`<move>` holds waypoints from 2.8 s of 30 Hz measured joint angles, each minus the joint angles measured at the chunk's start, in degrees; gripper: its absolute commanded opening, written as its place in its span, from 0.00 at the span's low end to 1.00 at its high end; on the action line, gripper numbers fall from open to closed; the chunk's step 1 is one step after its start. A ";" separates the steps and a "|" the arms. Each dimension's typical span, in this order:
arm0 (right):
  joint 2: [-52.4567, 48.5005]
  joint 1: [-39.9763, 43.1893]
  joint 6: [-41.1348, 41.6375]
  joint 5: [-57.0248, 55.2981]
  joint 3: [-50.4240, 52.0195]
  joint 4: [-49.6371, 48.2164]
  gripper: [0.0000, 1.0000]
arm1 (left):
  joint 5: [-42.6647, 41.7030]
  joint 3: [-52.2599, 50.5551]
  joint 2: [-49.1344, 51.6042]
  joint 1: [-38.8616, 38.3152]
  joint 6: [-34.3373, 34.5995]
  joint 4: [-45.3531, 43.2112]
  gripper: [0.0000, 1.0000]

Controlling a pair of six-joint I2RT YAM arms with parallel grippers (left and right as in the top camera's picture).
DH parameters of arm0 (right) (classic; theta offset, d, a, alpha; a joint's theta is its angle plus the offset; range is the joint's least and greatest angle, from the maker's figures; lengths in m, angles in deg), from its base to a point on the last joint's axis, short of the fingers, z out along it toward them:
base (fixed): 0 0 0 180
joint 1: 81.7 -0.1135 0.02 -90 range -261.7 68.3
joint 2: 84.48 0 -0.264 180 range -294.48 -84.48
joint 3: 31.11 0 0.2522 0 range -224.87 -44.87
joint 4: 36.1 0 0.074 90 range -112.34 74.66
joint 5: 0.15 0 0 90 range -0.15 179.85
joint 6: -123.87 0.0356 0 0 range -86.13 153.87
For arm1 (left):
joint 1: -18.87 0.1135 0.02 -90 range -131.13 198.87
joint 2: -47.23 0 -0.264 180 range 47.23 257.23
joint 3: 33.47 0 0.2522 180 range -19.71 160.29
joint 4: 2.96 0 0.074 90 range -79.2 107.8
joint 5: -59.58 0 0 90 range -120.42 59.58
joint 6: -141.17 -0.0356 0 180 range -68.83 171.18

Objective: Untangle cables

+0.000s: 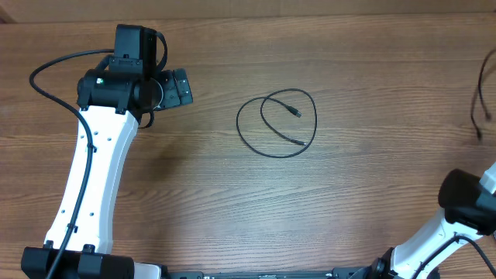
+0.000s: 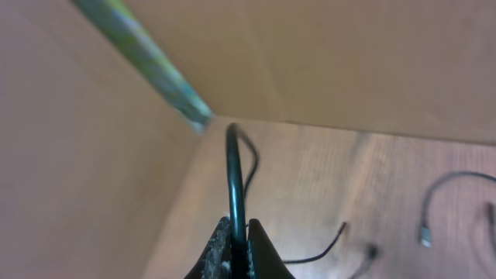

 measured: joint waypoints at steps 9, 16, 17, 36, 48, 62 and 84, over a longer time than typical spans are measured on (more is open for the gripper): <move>-0.44 8.46 -0.02 5.60 22.43 -6.27 0.04 | 0.00 0.02 0.00 0.00 0.00 0.02 1.00; -0.61 14.64 0.17 12.72 31.08 -9.68 1.00 | 0.02 0.00 0.00 0.00 0.00 0.00 0.99; -0.61 15.19 0.24 13.20 31.41 -9.53 1.00 | 0.00 0.00 0.00 0.00 0.00 0.00 1.00; -0.61 8.94 -20.70 47.89 31.43 -2.21 1.00 | 0.00 0.00 0.00 0.00 0.00 0.00 0.99; -0.61 -15.65 -22.03 44.70 39.63 2.45 1.00 | 0.02 0.00 0.00 0.00 0.00 -0.02 1.00; -0.72 -36.37 -2.60 40.28 65.53 -13.79 1.00 | 0.00 0.00 0.00 0.00 0.00 -0.02 1.00; 0.28 -39.50 6.29 27.91 75.28 -25.86 0.11 | 0.00 0.00 0.00 0.00 0.00 -0.02 1.00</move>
